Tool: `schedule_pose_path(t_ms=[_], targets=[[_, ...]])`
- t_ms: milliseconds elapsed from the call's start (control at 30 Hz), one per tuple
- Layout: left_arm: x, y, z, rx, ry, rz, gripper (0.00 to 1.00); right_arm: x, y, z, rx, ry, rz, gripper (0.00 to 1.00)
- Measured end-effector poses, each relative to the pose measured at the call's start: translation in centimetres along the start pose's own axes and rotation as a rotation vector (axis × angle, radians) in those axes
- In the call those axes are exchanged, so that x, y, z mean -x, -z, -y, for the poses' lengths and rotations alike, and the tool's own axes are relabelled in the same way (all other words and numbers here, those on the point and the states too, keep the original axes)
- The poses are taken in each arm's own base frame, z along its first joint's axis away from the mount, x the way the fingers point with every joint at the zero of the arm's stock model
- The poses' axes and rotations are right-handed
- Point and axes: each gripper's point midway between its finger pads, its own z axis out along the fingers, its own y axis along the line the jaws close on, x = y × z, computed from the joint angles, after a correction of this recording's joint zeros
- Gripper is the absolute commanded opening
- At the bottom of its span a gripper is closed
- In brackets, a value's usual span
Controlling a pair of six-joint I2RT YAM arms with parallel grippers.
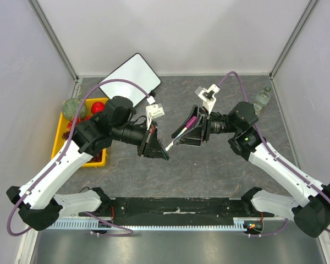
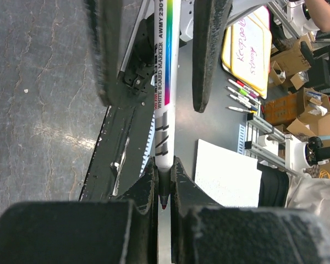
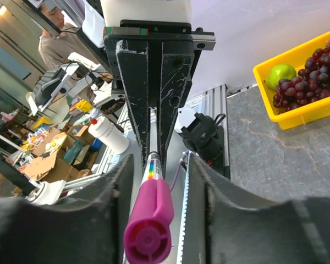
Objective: Write a sentence on the whiteboard
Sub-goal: Pass from the right arm to the left
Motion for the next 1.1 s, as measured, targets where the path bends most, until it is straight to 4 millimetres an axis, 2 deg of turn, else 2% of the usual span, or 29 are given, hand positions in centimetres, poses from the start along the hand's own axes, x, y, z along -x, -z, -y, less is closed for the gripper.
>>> schedule_pose_path(t_ms=[67,200,433,567,600,633,700,733,800,1100], targets=[[0.0,0.0,0.0,0.000,-0.001,-0.002,0.02,0.1,0.1,0.1,-0.003,0.000,0.002,0.57],[-0.2,0.1,0.0,0.001,0.000,-0.005,0.02,0.1,0.1,0.1,-0.004,-0.002,0.003,0.51],[-0.3,0.3,0.1,0.004,0.000,-0.005,0.02,0.0,0.1,0.0,0.000,-0.005,-0.001,0.24],[-0.4,0.3,0.1,0.007,0.003,-0.007,0.02,0.0,0.2,-0.4,0.008,-0.003,-0.004,0.00],[-0.4,0.3,0.1,0.005,0.001,-0.007,0.02,0.0,0.2,-0.4,0.010,0.001,-0.004,0.00],[-0.4,0.3,0.1,0.006,0.000,-0.006,0.07,0.0,0.2,-0.5,0.012,0.000,-0.006,0.00],[-0.4,0.3,0.1,0.005,0.000,-0.007,0.50,0.0,0.2,-0.5,0.011,0.001,-0.006,0.00],[-0.4,0.3,0.1,0.008,0.000,-0.006,0.63,0.0,0.2,-0.4,0.010,0.002,-0.006,0.00],[-0.3,0.3,-0.1,0.015,-0.008,-0.003,0.76,-0.1,0.2,-0.3,0.003,0.007,-0.008,0.00],[1.4,1.7,-0.9,0.143,-0.029,0.141,0.82,-0.5,0.7,1.8,-0.106,0.010,-0.002,0.00]])
